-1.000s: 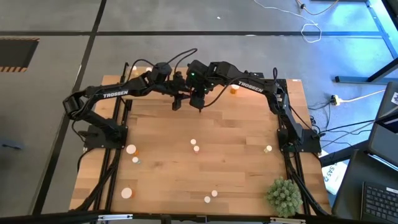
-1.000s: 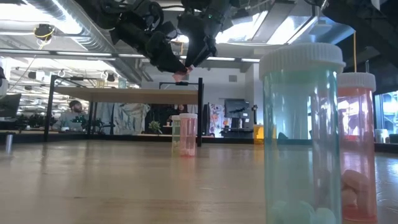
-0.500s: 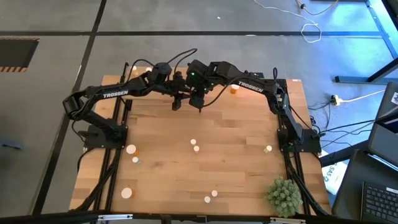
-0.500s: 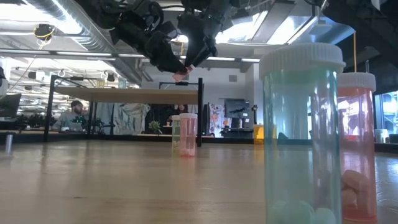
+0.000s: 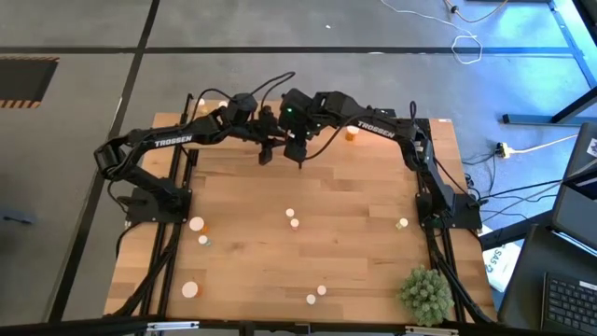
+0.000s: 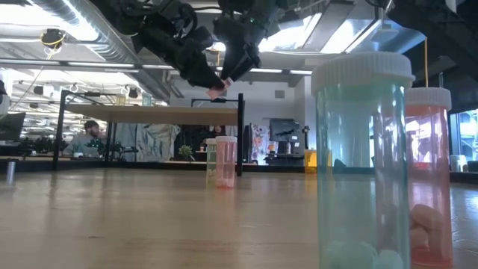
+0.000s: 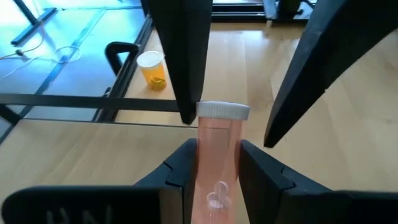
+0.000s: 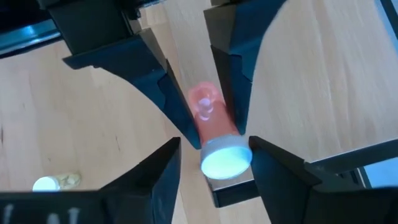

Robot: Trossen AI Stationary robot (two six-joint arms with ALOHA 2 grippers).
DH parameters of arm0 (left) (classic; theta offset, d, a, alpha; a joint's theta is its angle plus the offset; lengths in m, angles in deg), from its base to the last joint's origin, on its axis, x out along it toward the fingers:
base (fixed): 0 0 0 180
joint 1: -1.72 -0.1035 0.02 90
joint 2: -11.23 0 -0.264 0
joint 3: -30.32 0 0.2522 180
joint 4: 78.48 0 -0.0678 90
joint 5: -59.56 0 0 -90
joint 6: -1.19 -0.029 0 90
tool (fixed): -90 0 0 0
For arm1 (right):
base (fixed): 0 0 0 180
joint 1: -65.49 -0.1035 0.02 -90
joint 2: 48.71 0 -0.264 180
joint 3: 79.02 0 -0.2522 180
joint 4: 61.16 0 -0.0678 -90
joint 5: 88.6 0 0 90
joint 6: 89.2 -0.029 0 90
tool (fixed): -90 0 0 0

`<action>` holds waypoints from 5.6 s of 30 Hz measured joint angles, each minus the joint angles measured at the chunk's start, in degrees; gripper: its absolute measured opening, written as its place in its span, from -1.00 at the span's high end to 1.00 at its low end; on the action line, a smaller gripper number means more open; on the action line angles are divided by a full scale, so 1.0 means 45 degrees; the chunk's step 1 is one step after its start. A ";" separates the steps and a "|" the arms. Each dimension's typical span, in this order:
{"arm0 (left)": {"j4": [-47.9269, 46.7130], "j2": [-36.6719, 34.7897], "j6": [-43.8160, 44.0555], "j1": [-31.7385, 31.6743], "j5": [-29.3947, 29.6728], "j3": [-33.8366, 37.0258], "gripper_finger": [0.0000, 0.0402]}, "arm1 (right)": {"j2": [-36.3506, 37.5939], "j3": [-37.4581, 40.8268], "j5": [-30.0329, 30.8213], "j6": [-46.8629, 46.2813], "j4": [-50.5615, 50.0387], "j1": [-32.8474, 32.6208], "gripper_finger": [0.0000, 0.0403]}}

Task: Pick and place medicine bottles onto shelf by color
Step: Put the top right small red pill bottle on the shelf

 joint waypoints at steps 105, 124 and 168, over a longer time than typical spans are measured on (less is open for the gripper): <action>0.7436 -0.4967 0.4288 0.0316 0.9782 0.7820 0.54 | 0.3320 -0.0010 0.0821 0.0034 -0.0661 0.0010 0.07; 0.6985 -0.4935 0.4013 0.0316 0.9820 0.7820 0.54 | 0.3315 -0.0010 0.0822 0.0034 -0.0641 0.0010 0.07; 0.6155 -0.4930 0.3641 0.0311 0.9670 0.7834 0.35 | 0.3315 -0.0008 0.0797 0.0039 -0.0650 0.0013 0.07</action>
